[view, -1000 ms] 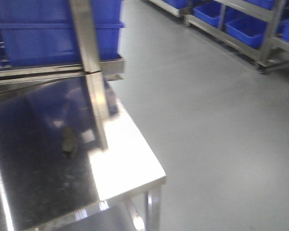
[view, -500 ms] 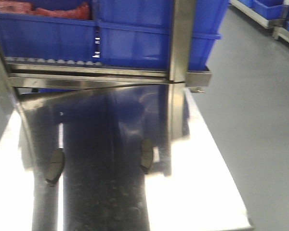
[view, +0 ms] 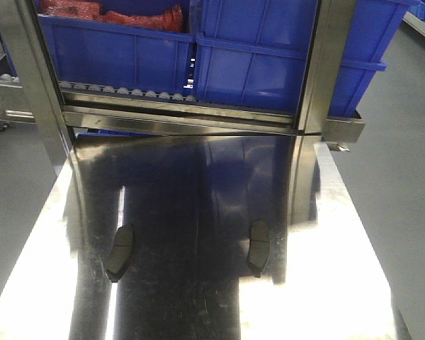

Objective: Move and align brake pads A on conveyor
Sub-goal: 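Turn and drive up to the steel table with two brake pads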

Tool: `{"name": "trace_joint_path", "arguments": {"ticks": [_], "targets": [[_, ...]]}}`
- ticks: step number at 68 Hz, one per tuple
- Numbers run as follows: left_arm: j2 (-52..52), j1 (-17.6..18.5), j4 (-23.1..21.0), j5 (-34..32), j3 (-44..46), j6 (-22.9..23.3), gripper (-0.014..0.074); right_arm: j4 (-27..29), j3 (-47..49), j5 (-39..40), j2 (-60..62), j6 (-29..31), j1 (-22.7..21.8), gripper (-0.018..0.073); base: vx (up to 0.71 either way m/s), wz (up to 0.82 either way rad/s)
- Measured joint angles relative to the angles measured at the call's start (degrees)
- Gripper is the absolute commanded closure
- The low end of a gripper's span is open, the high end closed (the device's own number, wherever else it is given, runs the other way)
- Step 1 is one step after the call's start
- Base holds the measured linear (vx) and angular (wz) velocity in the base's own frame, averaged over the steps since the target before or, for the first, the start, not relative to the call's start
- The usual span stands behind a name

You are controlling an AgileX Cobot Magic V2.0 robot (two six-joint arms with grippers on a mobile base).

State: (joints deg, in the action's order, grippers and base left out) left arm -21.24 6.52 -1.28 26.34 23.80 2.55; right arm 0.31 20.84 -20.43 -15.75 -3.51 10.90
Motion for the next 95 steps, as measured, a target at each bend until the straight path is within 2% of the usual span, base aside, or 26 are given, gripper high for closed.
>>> {"name": "trace_joint_path", "arguments": {"ticks": [95], "targets": [[0.0, 0.0, 0.0, 0.0, 0.0, 0.0, 0.0242, 0.0, 0.0, 0.0, 0.0, 0.0, 0.0, 0.0036, 0.0, 0.01]]}}
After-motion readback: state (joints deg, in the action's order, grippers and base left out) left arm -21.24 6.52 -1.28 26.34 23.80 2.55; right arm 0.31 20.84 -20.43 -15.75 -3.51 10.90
